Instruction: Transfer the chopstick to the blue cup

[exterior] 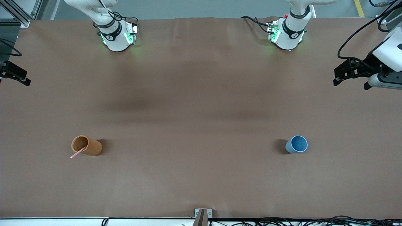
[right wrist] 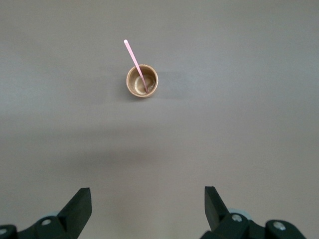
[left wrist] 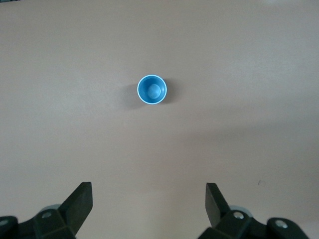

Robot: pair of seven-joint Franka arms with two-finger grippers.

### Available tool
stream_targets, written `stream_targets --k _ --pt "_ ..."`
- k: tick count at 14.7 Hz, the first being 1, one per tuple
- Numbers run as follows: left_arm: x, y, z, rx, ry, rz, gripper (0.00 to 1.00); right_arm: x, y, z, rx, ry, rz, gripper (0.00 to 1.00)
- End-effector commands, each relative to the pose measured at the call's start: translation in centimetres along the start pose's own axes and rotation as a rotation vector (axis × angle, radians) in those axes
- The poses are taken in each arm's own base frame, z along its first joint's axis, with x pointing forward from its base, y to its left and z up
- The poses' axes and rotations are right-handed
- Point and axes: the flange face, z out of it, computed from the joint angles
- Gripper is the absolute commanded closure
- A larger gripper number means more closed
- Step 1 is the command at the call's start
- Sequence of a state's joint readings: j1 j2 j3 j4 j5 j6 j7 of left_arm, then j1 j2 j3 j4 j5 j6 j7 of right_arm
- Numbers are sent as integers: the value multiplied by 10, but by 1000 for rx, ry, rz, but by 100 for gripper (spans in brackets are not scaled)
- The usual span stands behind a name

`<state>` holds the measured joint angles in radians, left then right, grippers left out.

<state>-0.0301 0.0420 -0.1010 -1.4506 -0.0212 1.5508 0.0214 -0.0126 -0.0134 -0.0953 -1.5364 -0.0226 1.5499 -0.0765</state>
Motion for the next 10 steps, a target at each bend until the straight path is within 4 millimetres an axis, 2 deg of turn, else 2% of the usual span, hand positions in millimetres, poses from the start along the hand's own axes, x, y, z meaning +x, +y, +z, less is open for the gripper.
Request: stream_targets --k 1,7,9,10 --pt "-1 0 -8 16 3 16 0 1 -5 -1 31 11 -4 0" --pt "1 -1 -5 11 -2 -1 0 0 -10 0 67 7 -9 0" --pt "12 -9 18 -6 -30 -11 0 1 -13 0 61 10 -14 0" --pt "22 -12 32 -10 -37 -7 0 7 -13 6 61 4 -11 0"
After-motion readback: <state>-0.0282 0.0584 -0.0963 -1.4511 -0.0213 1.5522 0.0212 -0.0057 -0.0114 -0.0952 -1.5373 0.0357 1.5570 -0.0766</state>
